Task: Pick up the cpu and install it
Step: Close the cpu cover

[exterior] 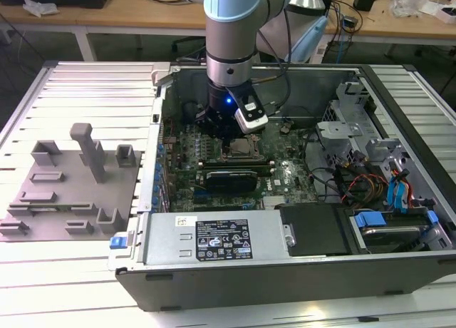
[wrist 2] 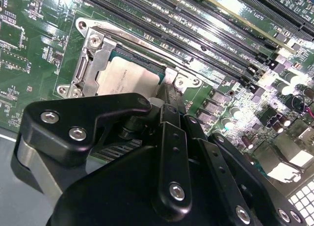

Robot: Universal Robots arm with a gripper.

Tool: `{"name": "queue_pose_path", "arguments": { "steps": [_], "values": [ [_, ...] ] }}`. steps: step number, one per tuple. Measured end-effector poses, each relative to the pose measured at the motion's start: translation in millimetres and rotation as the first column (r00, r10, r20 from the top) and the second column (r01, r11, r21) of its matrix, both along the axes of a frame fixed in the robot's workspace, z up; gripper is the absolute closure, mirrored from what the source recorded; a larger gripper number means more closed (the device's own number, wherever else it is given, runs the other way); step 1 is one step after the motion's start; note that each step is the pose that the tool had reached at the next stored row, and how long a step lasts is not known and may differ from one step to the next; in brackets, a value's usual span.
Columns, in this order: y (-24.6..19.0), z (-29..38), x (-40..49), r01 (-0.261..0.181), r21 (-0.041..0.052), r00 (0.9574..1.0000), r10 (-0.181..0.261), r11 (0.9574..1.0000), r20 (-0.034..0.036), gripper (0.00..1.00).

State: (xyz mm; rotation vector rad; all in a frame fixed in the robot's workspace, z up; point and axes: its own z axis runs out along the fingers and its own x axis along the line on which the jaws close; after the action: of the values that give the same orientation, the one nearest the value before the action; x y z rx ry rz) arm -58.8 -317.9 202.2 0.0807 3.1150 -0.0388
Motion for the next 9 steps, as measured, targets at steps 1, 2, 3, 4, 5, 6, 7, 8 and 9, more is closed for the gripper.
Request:
{"name": "queue_pose_path", "arguments": {
  "steps": [1,2,3,4,5,6,7,8,9],
  "values": [
    [0.0,0.5,0.0,0.0,0.0002,1.0,0.0,1.0,0.0001,0.89],
    [0.1,1.2,0.1,0.0,0.0003,1.0,0.0,1.0,0.0002,0.89],
    [0.1,1.9,0.0,0.0,0.0004,1.0,0.0,1.0,0.0002,0.89],
    [0.0,2.8,0.0,0.0,-0.0002,1.0,0.0,1.0,-0.0003,0.89],
    [0.0,3.5,0.0,0.0,-0.0002,1.0,0.0,1.0,-0.0002,0.89],
    [-0.1,4.8,0.0,0.0,-0.0004,1.0,0.0,1.0,-0.0002,0.89],
    [-0.1,5.8,-0.1,0.0,-0.0005,1.0,0.0,1.0,-0.0003,0.89],
    [-0.1,6.3,0.0,0.0,-0.0004,1.0,0.0,1.0,-0.0003,0.89],
    [0.0,6.6,0.0,0.0,-0.0004,1.0,0.0,1.0,-0.0003,0.89]
  ]
}}
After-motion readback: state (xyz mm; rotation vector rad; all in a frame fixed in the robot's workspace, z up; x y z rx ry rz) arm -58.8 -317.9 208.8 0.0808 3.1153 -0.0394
